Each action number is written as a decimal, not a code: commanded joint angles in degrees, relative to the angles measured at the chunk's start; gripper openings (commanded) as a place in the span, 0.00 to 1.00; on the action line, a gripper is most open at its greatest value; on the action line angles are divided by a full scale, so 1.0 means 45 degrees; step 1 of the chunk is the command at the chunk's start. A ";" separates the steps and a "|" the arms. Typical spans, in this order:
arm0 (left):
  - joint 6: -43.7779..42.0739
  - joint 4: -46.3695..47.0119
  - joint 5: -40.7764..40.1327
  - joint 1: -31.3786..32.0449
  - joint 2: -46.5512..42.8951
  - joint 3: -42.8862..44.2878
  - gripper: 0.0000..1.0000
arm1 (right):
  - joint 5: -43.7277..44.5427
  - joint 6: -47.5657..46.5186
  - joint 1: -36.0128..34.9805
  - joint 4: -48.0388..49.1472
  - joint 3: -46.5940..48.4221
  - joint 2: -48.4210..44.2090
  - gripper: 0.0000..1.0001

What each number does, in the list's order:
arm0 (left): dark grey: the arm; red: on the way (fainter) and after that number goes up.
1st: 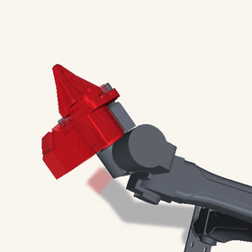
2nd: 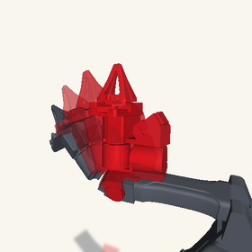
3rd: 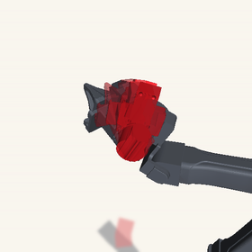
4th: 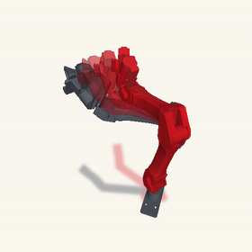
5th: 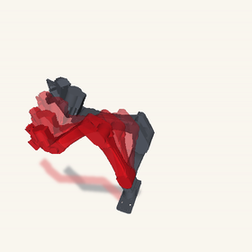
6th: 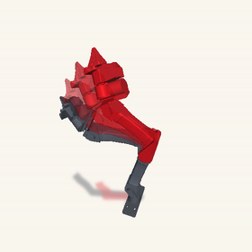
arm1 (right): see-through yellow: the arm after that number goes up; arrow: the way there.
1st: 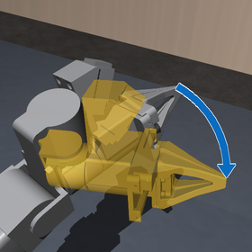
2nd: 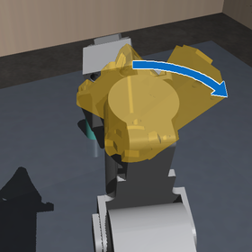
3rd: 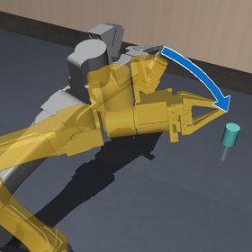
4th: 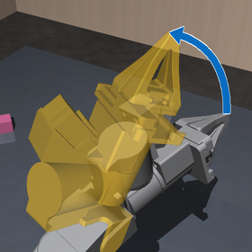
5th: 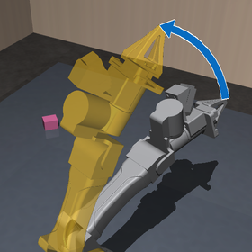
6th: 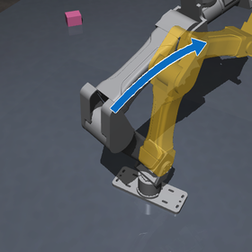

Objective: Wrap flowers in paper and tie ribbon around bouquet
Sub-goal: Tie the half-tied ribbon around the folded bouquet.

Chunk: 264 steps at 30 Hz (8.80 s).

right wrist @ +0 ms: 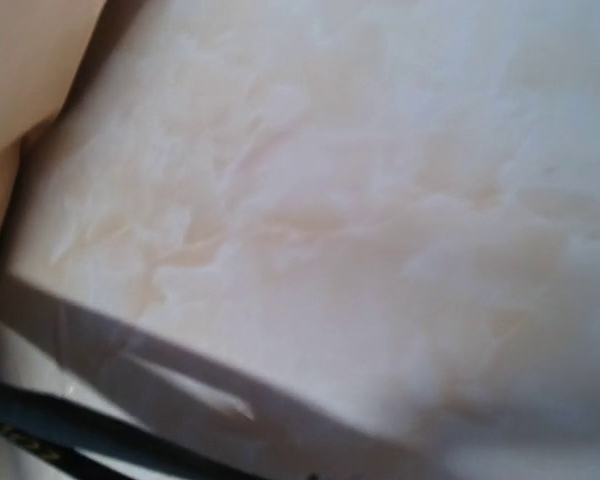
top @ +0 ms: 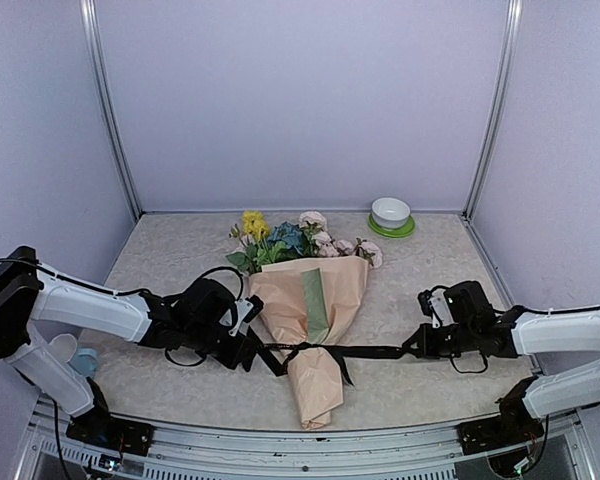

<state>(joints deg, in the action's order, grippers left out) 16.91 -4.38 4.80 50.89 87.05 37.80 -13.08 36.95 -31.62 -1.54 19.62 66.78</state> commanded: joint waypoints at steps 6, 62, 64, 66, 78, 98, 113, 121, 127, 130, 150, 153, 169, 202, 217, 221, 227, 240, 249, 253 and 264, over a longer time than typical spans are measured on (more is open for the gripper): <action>0.0271 -0.0290 0.0568 -0.1093 -0.0123 -0.0617 0.00 | 0.1080 -0.0349 0.1643 -0.0769 -0.0755 -0.0552 0.00; 0.0529 0.0648 0.1757 -0.1854 -0.0310 -0.1461 0.00 | 0.0424 -0.0676 -0.2075 -0.0256 0.1130 0.2866 0.00; 0.0434 0.0679 0.1783 -0.1820 -0.0399 -0.1430 0.00 | 0.0103 -0.1027 -0.2131 -0.0499 0.1528 0.3100 0.14; 0.0334 0.0649 0.1797 -0.1720 -0.0515 -0.1365 0.00 | 0.0388 -0.1321 -0.2330 -0.1249 0.2184 0.3016 0.30; 0.0221 0.0739 0.1653 -0.1271 -0.0580 -0.1360 0.00 | 0.2362 -0.3181 -0.6433 -0.1833 0.6119 0.2372 0.53; 0.0091 0.0644 0.1576 -0.1027 -0.0340 -0.1157 0.00 | 0.3061 -0.3386 -0.7718 -0.2911 0.9084 0.6921 0.34; 0.0041 0.0506 0.1504 -0.0963 -0.0327 -0.1019 0.00 | 0.3335 -0.3196 -0.7447 -0.2479 0.8773 0.6780 0.00; 0.0003 0.0482 0.1390 -0.0958 -0.0328 -0.0964 0.00 | 0.3669 -0.3237 -0.7449 -0.3251 0.8842 0.5936 0.00; -0.0020 0.0490 0.1413 -0.0958 -0.0147 -0.0904 0.00 | 0.3035 -0.3824 -0.7471 -0.4193 0.9069 0.5052 0.00; -0.0031 0.0486 0.1416 -0.0958 -0.0144 -0.0900 0.00 | 0.2660 -0.4043 -0.7486 -0.4168 0.8969 0.4632 0.00; -0.0140 0.0321 0.1429 -0.0958 0.0110 -0.0666 0.00 | 0.2132 -0.4279 -0.7447 -0.3448 0.8199 0.3203 0.27; -0.0146 0.0310 0.1436 -0.0939 0.0078 -0.0666 0.00 | 0.2408 -0.4571 -0.7516 -0.4128 0.8739 0.4309 0.63; -0.0190 0.0348 0.1518 -0.0919 0.0171 -0.0646 0.00 | 0.4977 -0.5441 -0.7681 -0.4498 0.9978 0.6647 0.02; -0.0239 0.0310 0.1560 -0.0939 0.0150 -0.0607 0.00 | -0.2219 -0.7036 -0.8117 -0.5553 0.8775 0.2913 0.96; -0.0263 0.0227 0.1554 -0.0920 0.0081 -0.0553 0.00 | 0.0336 -0.0741 -0.3439 0.1449 0.4017 0.2120 0.83; -0.0319 0.0101 0.1440 -0.0883 0.0199 -0.0432 0.00 | 0.0134 -0.1297 -0.3422 0.1638 0.4701 0.3963 0.73; -0.0331 0.0061 0.1395 -0.0880 -0.0007 -0.0472 0.00 | -0.1816 -0.2292 -0.3386 0.2386 0.5397 0.6302 0.80; -0.0395 -0.0154 0.1317 -0.0900 -0.0019 -0.0358 0.00 | -0.3974 -0.3248 -0.3407 0.4315 0.5207 0.7539 0.34; -0.0362 -0.0150 0.1228 -0.0919 -0.0118 -0.0394 0.00 | -0.4130 -0.3341 -0.3410 0.3823 0.4890 0.7242 0.52; -0.0331 -0.0129 0.1291 -0.0919 -0.0064 -0.0405 0.00 | -0.4559 -0.3004 -0.3441 0.4131 0.4652 0.7361 0.55; -0.0347 -0.0100 0.1318 -0.0919 -0.0047 -0.0412 0.00 | -0.4400 -0.2125 -0.3876 0.4277 0.4955 0.7662 0.70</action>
<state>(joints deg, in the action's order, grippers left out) 16.19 -4.73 10.94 46.61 87.37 35.05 -32.23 25.08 -48.18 16.69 40.99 100.20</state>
